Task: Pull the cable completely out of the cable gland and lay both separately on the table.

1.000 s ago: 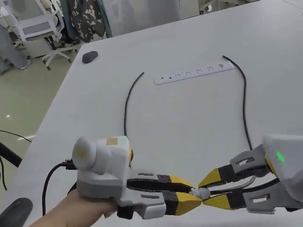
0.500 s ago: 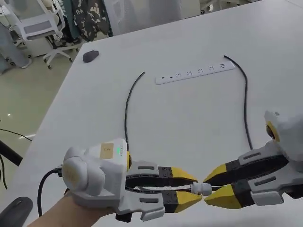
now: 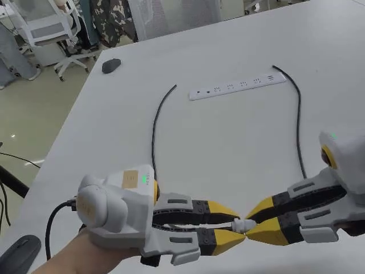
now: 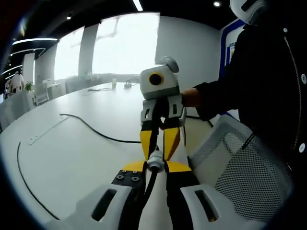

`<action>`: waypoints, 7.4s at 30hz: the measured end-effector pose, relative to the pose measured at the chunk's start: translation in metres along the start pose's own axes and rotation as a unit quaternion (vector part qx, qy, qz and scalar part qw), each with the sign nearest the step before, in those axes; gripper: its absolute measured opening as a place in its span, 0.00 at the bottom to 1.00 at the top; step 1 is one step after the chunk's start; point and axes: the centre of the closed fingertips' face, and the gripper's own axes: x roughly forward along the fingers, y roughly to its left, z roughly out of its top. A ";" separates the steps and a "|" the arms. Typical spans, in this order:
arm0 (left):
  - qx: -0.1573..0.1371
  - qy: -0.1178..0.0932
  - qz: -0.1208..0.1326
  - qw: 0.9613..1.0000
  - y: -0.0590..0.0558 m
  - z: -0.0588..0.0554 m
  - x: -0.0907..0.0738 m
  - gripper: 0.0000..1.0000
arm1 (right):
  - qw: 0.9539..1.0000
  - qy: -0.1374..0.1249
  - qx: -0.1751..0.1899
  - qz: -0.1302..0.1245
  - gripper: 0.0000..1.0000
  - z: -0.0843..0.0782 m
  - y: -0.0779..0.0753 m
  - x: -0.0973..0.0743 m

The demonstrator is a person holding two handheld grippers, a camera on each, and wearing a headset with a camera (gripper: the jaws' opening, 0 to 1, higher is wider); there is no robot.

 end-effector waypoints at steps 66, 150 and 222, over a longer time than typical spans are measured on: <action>-0.010 0.051 0.068 0.996 0.019 -0.037 -0.022 0.15 | 0.949 0.166 0.029 -0.268 0.00 -0.099 -0.079 -0.103; 0.018 0.074 0.094 0.993 0.026 -0.038 -0.032 0.15 | 0.889 0.190 0.133 -0.396 0.04 -0.140 -0.103 -0.169; 0.007 0.068 0.137 0.988 0.034 -0.034 -0.059 0.15 | 0.950 0.185 -0.047 -0.246 0.20 -0.072 -0.066 -0.064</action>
